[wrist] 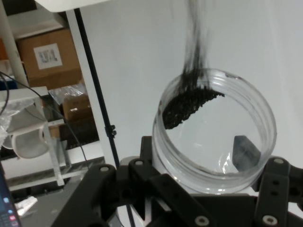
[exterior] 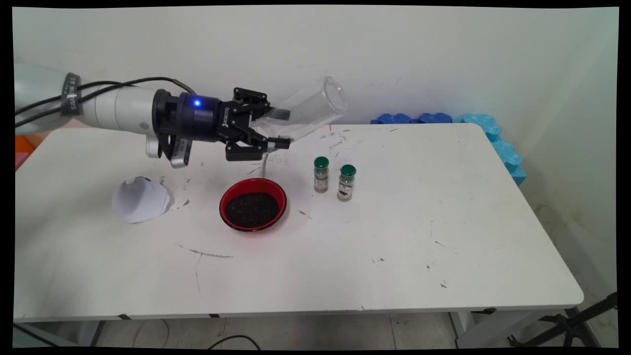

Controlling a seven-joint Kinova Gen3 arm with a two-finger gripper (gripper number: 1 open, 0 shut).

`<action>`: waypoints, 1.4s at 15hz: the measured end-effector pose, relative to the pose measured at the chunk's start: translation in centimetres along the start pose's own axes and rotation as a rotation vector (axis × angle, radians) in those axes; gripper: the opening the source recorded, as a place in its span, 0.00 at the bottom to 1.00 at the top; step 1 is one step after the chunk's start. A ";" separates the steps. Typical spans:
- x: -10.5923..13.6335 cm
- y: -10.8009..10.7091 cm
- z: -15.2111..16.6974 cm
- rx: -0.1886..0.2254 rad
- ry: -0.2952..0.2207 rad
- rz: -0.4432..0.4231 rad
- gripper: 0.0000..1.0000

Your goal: Pour the black seasoning powder in the red bowl

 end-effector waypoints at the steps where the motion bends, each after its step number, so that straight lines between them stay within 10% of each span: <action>1: -0.1 0.0 0.0 -0.006 -0.004 -0.008 0.00; 21: -0.4 0.3 -0.5 -0.047 -0.024 0.020 0.00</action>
